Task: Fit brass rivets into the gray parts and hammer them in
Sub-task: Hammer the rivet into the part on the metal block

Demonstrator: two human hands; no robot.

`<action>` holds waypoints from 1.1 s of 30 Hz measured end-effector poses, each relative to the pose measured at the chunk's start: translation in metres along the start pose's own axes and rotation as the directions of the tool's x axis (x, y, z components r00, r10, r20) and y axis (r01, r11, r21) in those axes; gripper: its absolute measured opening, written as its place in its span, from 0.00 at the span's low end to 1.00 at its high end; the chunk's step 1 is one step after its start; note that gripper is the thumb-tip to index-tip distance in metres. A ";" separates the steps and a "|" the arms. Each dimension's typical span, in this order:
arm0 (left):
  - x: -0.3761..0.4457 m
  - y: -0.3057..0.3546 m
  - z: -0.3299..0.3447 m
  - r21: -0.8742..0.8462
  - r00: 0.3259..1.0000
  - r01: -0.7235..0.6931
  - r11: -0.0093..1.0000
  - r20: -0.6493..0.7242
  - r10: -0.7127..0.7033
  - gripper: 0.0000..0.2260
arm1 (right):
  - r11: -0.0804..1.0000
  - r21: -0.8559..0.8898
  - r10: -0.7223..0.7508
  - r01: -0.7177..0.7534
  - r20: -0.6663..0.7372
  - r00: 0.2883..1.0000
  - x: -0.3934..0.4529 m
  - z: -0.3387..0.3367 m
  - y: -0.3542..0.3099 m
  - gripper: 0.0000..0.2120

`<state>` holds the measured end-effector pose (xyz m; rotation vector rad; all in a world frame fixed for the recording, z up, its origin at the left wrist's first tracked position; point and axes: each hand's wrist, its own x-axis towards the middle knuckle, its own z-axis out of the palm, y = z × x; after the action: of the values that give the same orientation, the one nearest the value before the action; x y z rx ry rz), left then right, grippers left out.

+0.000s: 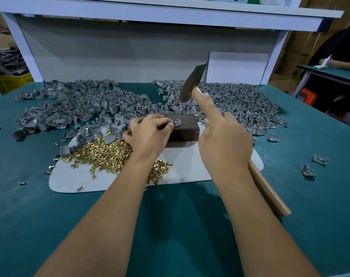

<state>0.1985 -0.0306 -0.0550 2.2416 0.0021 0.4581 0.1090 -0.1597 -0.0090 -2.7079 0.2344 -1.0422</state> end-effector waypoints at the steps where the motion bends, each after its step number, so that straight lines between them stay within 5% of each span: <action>1: 0.000 0.000 0.000 0.000 1.000 -0.005 1.000 -0.005 0.005 0.05 | 1.000 -0.003 -0.005 0.005 -0.011 1.000 0.000 0.000 0.000 0.33; 6: 0.003 0.001 0.000 0.021 1.000 0.013 1.000 0.020 -0.013 0.04 | 0.999 -0.038 -0.028 0.038 0.246 0.969 0.002 0.002 -0.001 0.33; 11: 0.003 -0.003 0.003 -0.013 1.000 -0.015 1.000 -0.014 0.015 0.04 | 1.000 0.002 -0.001 0.001 0.004 1.000 0.000 -0.001 -0.001 0.34; 16: 0.004 0.000 0.000 -0.007 1.000 0.014 1.000 0.013 -0.013 0.08 | 0.996 -0.064 -0.044 0.060 0.229 0.972 0.002 0.002 -0.003 0.33; 21: 0.003 -0.002 0.003 -0.028 1.000 -0.002 1.000 0.000 0.002 0.03 | 0.999 -0.050 -0.015 0.018 0.067 0.998 0.001 0.001 -0.002 0.35; 25: 0.004 0.001 0.001 -0.017 1.000 0.003 1.000 0.000 -0.003 0.08 | 0.997 -0.041 -0.048 0.058 0.227 0.973 0.003 0.004 -0.002 0.32; 30: 0.004 -0.001 0.002 -0.005 1.000 -0.011 1.000 -0.019 0.011 0.03 | 0.999 -0.030 -0.011 0.013 0.064 0.998 0.001 0.004 -0.006 0.36; 33: 0.004 -0.001 0.001 -0.014 1.000 -0.009 1.000 -0.007 0.009 0.03 | 0.998 -0.039 -0.051 0.058 0.155 0.987 0.001 0.004 -0.003 0.34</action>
<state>0.2029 -0.0304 -0.0554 2.2269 -0.0076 0.4697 0.1129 -0.1564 -0.0100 -2.8320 0.1580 -0.8456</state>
